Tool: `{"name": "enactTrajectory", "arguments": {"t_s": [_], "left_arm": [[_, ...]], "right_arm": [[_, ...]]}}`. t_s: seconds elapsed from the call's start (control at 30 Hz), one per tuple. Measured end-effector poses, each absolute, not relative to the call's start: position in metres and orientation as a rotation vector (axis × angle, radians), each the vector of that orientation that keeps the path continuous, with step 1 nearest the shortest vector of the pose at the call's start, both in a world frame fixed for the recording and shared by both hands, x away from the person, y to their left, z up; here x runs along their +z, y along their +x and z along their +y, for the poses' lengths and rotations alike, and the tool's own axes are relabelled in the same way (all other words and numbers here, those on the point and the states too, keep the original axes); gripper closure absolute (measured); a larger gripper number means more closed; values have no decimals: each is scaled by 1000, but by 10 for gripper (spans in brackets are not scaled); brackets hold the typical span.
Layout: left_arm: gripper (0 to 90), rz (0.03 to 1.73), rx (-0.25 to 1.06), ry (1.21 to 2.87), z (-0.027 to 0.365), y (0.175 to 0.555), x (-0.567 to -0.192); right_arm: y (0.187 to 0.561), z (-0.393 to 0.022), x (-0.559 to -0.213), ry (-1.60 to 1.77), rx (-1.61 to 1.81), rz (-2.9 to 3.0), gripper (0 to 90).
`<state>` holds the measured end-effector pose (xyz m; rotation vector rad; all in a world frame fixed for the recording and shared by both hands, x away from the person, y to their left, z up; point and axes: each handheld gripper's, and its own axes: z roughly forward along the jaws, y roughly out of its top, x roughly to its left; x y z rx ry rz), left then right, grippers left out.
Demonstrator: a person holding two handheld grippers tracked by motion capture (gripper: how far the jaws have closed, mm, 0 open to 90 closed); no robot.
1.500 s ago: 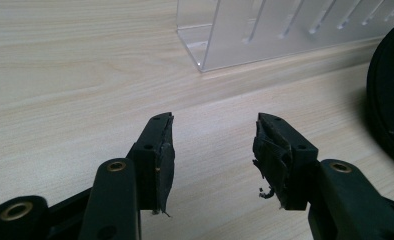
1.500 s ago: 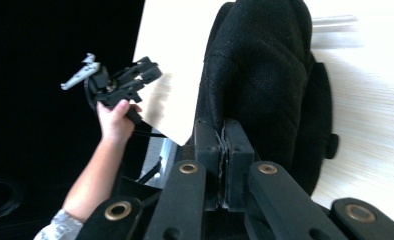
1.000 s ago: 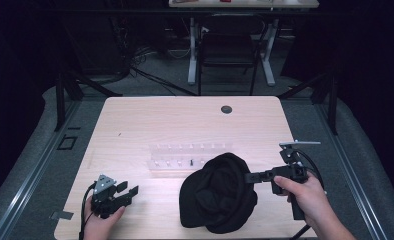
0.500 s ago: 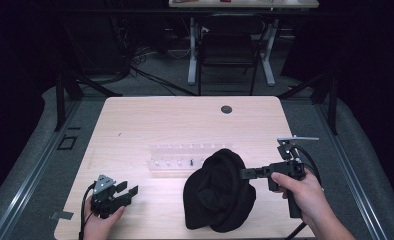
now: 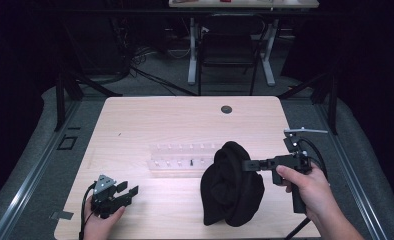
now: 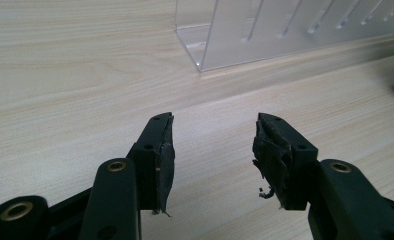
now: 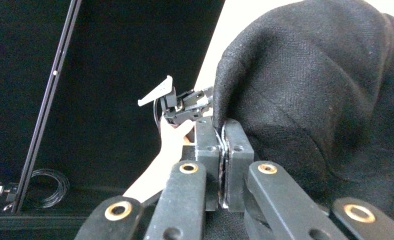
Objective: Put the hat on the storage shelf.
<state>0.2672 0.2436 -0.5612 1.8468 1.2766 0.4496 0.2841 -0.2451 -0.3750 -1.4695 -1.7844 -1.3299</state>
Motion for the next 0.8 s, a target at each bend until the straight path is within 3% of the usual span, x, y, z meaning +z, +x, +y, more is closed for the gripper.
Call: {"name": "enactTrajectory", "arguments": {"t_s": [0.8], "left_arm": [[503, 1276, 451, 1839, 243, 268, -562]], "right_arm": [[291, -252, -332, -1508, -1462, -1804, 884]]}}
